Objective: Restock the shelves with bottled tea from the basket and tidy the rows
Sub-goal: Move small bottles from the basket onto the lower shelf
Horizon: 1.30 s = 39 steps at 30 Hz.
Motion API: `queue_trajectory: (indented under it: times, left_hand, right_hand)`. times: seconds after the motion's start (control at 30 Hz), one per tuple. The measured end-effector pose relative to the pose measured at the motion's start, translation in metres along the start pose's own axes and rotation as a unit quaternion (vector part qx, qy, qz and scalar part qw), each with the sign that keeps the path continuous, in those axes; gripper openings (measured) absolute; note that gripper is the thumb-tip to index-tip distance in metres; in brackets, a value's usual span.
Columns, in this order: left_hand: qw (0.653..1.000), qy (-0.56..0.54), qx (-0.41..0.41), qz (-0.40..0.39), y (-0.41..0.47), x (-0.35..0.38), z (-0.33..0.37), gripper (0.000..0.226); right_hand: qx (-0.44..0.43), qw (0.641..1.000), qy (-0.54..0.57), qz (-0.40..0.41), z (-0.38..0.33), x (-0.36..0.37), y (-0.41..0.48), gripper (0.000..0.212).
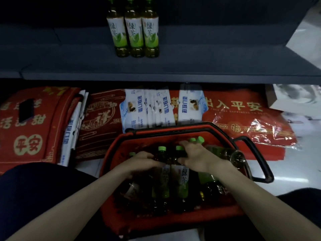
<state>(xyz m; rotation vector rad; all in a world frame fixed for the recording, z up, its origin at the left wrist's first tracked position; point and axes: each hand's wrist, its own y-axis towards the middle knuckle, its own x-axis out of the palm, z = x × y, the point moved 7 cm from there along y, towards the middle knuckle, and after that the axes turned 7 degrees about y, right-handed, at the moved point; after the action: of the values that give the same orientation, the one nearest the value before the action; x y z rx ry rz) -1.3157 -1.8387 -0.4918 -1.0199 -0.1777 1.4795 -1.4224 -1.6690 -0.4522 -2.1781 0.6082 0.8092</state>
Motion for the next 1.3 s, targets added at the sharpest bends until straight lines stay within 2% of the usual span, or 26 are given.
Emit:
queue_trajectory:
  times: [0.13, 0.3, 0.43, 0.53, 0.63, 0.77, 1.0, 1.13, 1.2, 1.3]
  left_hand:
    - [1.000, -0.008, 0.008, -0.012, 0.011, 0.015, 0.003, 0.034]
    - [1.000, -0.018, 0.019, -0.016, 0.014, 0.018, -0.001, 0.037]
    - [0.998, -0.051, 0.040, -0.022, 0.009, 0.014, -0.005, 0.026]
    - [0.995, -0.074, 0.055, -0.027, 0.002, 0.014, -0.006, 0.019]
    - [0.991, -0.108, 0.077, -0.035, -0.001, 0.013, -0.012, 0.036]
    - [0.983, -0.159, 0.081, -0.040, -0.002, 0.013, -0.023, 0.062]
    - [0.972, -0.209, 0.094, -0.048, -0.009, 0.011, -0.026, 0.062]
    - [0.977, -0.179, 0.110, -0.034, -0.010, -0.001, -0.017, 0.059]
    - [0.981, -0.146, 0.127, -0.025, -0.012, -0.007, -0.010, 0.060]
    - [0.980, -0.141, 0.143, 0.003, -0.017, -0.019, 0.003, 0.044]
  right_hand:
    - [-0.020, 0.999, -0.026, -0.016, -0.002, 0.012, 0.001, 0.085]
    - [-0.038, 0.997, 0.060, 0.041, 0.005, 0.009, -0.005, 0.092]
    - [-0.054, 0.987, 0.145, 0.045, 0.007, 0.009, -0.012, 0.095]
    - [-0.051, 0.981, 0.188, 0.001, 0.011, 0.016, -0.014, 0.095]
    - [-0.049, 0.970, 0.224, -0.075, 0.010, 0.028, -0.018, 0.108]
    - [-0.044, 0.969, 0.226, -0.087, 0.008, 0.040, -0.020, 0.118]
    - [-0.051, 0.966, 0.250, -0.047, 0.006, 0.045, -0.016, 0.108]
    - [-0.006, 0.981, 0.195, -0.024, 0.013, 0.045, -0.011, 0.081]
    - [-0.001, 0.981, 0.191, -0.025, 0.012, 0.041, -0.008, 0.075]
    - [-0.021, 0.976, 0.215, -0.013, 0.001, 0.026, -0.006, 0.077]
